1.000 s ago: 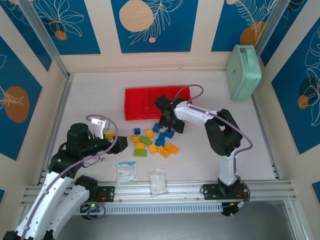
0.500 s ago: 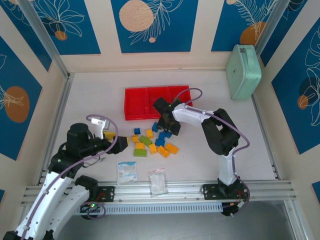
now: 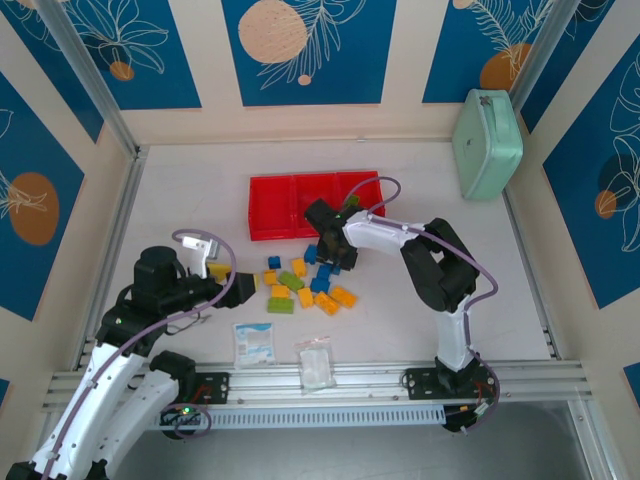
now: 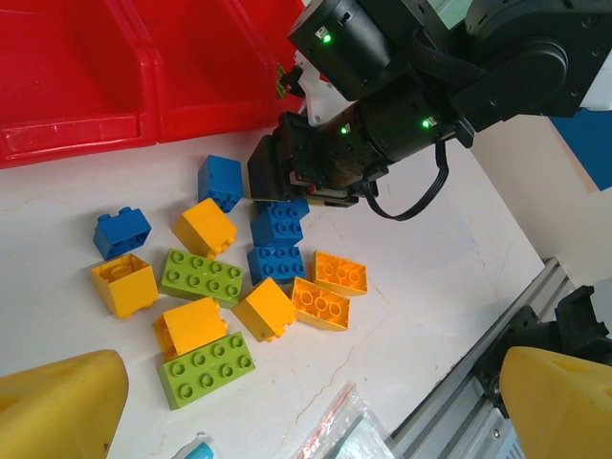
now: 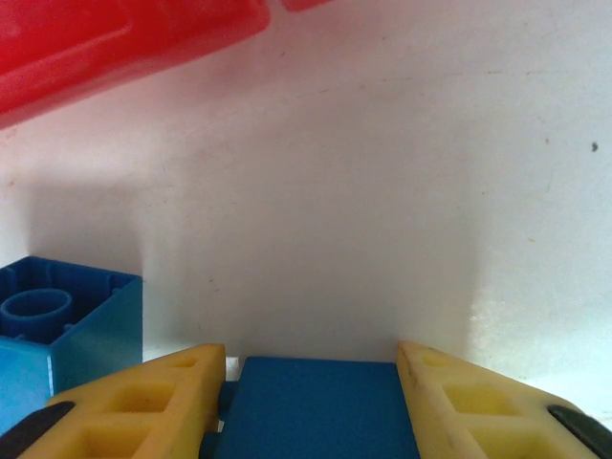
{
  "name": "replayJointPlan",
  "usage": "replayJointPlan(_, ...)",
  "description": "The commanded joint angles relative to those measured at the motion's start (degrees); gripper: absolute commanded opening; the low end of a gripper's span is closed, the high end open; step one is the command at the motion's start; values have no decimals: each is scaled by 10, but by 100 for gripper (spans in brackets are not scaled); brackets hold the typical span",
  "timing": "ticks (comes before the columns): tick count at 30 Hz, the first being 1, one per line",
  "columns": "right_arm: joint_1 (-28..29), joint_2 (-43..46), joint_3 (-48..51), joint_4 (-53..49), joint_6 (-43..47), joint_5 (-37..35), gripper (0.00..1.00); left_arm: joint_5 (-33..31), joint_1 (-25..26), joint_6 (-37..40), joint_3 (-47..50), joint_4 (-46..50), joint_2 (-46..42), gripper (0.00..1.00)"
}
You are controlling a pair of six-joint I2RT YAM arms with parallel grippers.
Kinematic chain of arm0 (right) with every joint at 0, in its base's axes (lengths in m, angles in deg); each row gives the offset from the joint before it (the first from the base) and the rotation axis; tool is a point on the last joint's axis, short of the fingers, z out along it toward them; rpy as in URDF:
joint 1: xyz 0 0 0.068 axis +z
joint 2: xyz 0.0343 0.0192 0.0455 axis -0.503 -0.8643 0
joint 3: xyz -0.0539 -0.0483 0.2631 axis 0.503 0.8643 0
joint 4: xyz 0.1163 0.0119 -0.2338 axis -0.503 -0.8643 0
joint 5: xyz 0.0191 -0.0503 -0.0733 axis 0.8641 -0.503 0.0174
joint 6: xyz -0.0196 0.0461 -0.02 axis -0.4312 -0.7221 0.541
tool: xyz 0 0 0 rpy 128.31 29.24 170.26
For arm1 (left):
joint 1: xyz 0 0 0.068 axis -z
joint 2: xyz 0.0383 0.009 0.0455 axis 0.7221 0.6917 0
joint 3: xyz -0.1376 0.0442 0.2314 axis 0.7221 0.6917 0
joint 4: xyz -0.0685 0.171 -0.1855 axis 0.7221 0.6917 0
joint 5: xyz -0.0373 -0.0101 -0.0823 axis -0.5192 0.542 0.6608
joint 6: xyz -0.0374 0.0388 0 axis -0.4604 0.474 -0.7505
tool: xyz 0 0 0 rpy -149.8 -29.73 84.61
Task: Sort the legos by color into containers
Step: Pick up the lego from the center of the table, then place the lego in the container.
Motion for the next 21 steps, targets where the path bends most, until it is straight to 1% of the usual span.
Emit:
replayJointPlan(1,2,25,18,-18,41,-33,28,11,5,15,4,-5,-6,99)
replayJointPlan(5,-2,82,2,-11,93,-43,25,11,4,15,4,-5,-5,99)
replayJointPlan(7,-3,105,-16,-1,130,-41,25,13,4,14,4,-6,-5,99)
replayJointPlan(10,-8,116,-61,4,180,-37,25,13,4,14,5,-7,-4,99)
replayJointPlan(13,-21,100,-110,8,218,-21,26,12,4,14,4,-6,-5,99)
replayJointPlan(17,-51,51,-183,8,246,17,25,11,4,15,4,-5,-5,99)
replayJointPlan(21,-78,-11,-253,9,263,72,25,9,4,15,4,-4,-6,99)
